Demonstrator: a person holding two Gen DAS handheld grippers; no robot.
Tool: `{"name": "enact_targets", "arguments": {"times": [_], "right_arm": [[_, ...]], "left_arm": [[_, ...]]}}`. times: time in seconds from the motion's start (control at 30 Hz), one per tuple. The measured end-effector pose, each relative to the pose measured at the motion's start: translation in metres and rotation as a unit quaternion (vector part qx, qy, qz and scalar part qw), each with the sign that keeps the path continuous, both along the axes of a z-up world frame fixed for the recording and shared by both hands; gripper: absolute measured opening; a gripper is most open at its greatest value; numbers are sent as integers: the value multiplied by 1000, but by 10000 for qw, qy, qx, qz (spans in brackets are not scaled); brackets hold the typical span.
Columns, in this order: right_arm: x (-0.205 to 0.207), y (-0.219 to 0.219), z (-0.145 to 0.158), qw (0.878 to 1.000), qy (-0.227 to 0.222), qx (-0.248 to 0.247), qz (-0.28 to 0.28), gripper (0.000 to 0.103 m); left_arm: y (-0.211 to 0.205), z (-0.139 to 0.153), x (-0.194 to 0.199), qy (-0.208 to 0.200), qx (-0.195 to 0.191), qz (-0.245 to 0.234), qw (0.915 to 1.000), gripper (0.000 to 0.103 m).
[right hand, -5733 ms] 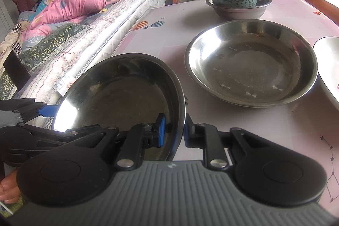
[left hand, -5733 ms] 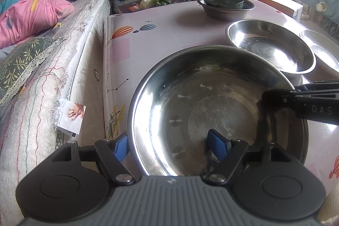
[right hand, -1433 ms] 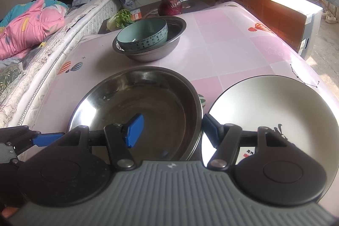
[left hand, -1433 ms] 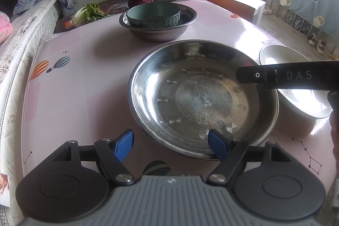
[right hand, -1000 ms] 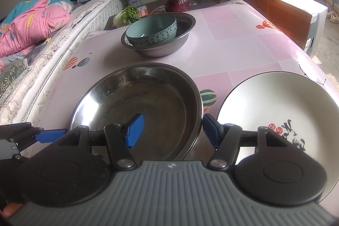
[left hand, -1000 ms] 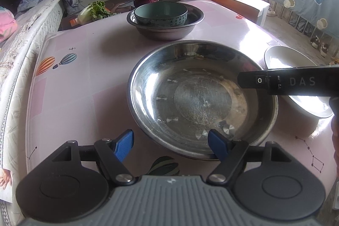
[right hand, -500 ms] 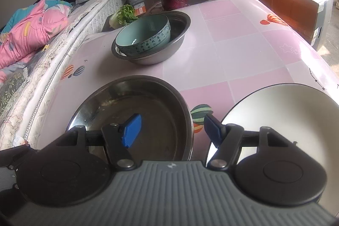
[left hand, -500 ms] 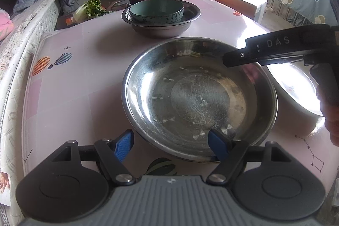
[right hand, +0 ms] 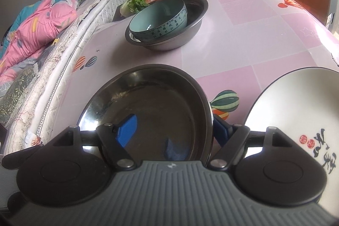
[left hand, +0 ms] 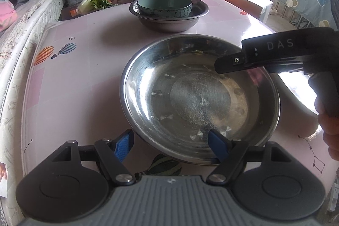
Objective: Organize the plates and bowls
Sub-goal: 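Move both grippers to the rim of the white printed plate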
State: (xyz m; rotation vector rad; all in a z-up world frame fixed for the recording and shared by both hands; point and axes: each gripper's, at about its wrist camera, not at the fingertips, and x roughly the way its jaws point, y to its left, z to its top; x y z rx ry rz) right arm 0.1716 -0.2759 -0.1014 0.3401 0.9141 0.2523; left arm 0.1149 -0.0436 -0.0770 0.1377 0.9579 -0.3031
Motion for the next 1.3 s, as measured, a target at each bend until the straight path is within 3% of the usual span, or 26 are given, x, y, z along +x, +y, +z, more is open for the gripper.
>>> {"name": "enact_targets", "arguments": {"times": [0.3,0.73,1.0,1.3], "right_arm": [[-11,10,0,9998,-88,148,-66,75],[-64,-48,37,9928,-737,377,-867,76],[-116,-80,35,9878,-810,351,-1284,76],[-165,-119,22,9814,-926,79,-1678,76]], "left_arm": [[14,6,-9,-56,53,205,9998,78],[21,37,-44,-483,-11,292,9984,78],[6,53,-68,-740,-133,37,9972,79],[-32,47,-87,-745,-283,-379,9961,79]]}}
